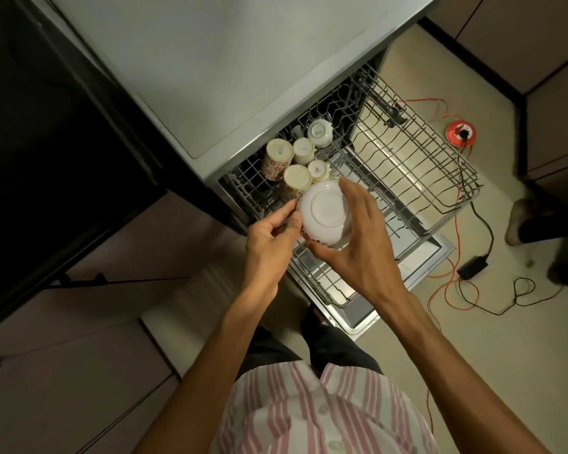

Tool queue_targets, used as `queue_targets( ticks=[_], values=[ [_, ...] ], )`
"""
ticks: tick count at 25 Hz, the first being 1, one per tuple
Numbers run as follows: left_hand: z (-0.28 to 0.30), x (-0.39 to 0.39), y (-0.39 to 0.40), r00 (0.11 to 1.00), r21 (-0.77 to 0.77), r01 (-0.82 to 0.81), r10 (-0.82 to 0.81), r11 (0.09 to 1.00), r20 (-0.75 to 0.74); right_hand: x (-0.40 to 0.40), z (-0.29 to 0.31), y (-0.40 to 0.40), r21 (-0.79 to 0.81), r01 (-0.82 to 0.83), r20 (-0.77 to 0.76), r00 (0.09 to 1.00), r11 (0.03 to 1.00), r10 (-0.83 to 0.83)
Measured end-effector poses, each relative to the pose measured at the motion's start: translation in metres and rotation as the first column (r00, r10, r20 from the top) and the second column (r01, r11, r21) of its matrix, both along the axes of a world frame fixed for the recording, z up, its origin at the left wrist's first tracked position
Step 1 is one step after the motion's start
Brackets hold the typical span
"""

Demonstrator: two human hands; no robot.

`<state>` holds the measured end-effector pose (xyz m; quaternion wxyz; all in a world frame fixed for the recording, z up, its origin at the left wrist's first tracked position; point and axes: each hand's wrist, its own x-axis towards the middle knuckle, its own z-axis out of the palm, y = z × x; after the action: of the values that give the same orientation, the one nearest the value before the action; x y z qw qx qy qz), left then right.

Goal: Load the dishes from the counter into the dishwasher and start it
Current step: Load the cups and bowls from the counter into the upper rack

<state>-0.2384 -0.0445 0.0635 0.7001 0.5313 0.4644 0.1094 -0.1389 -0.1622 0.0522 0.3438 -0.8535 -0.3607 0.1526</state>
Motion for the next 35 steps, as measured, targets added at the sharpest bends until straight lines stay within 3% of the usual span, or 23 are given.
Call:
queue_targets(
  ticks=[7,11,19,27,31,35],
  values=[
    [-0.052,0.063,0.0,0.997,-0.054,0.041,-0.045,0.998,-0.068,0.067,-0.051,0.001,-0.098,-0.098,-0.023,0.995,0.99,0.096],
    [-0.088,0.109,0.009,0.996,0.041,0.061,-0.058,0.997,-0.074,0.116,-0.086,0.015,-0.121,-0.196,-0.005,0.98,0.973,0.197],
    [-0.175,0.201,0.056,0.95,0.146,0.271,-0.24,0.952,-0.197,0.196,-0.17,0.056,-0.124,-0.146,0.032,0.988,0.981,0.151],
    [-0.243,0.24,0.091,0.86,0.302,0.453,-0.321,0.839,-0.397,0.242,-0.239,0.086,-0.163,-0.213,0.085,0.97,0.963,0.229],
    [-0.256,0.252,0.1,0.798,0.404,0.552,-0.323,0.729,-0.508,0.257,-0.253,0.095,-0.164,-0.216,0.094,0.968,0.963,0.233],
    [-0.261,0.259,0.099,0.741,0.405,0.631,-0.359,0.662,-0.568,0.263,-0.263,0.097,-0.216,-0.233,0.1,0.961,0.948,0.259]
  ],
)
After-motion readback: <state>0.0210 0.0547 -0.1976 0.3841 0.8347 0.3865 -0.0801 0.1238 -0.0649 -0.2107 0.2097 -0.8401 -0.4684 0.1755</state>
